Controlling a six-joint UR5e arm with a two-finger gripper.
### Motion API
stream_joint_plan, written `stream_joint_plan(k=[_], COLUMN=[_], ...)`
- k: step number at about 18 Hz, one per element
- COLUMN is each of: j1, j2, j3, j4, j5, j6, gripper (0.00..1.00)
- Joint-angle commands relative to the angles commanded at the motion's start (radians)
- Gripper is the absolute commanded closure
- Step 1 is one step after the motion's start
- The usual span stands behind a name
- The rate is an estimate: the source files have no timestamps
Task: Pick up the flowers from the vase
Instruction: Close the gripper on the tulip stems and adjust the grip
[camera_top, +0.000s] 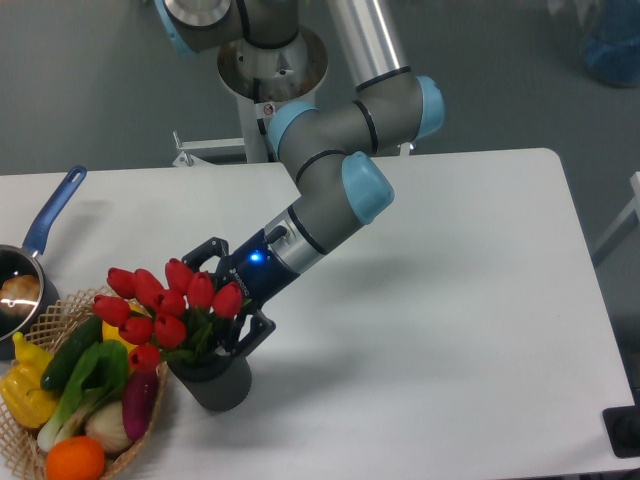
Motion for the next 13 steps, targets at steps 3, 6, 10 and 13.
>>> stream_joint_plan(k=[3, 6, 10, 13], j1=[0.000, 0.002, 0.006, 0.026], j2=[0.002, 0.003, 0.002, -0.002], j3=[0.000, -0.003, -0.003, -0.014], j4=[-0.002, -0.002, 0.000, -0.002], j5=[0.000, 0.000, -0.026, -0.118], j6=[-0.002, -0.002, 0.000, 0.006], gripper=[0.00, 0.07, 0.15, 0.14])
